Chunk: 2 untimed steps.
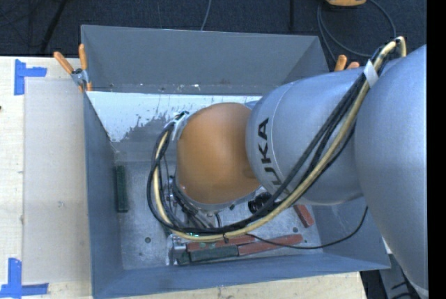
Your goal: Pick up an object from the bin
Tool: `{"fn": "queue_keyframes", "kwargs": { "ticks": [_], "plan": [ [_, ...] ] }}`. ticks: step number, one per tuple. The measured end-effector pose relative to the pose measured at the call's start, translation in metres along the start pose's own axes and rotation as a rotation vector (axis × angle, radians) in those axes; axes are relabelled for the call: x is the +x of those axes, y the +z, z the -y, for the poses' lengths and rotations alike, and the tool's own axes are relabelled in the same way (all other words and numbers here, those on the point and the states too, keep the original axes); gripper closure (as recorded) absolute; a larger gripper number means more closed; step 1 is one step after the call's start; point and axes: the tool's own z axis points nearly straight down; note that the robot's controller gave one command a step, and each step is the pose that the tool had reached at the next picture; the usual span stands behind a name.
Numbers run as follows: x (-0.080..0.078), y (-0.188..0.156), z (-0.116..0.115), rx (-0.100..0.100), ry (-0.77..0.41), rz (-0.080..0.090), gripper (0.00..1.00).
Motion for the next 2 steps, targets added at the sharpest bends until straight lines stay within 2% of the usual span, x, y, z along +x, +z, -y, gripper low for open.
{"fn": "queue_keyframes", "kwargs": {
  "ticks": [1,2],
  "plan": [
    [-0.002,-0.004,0.001,-0.002,0.003,0.007,0.0],
    [-0.012,0.05,0.032,-0.003,-0.077,0.012,0.0]
  ]
}}
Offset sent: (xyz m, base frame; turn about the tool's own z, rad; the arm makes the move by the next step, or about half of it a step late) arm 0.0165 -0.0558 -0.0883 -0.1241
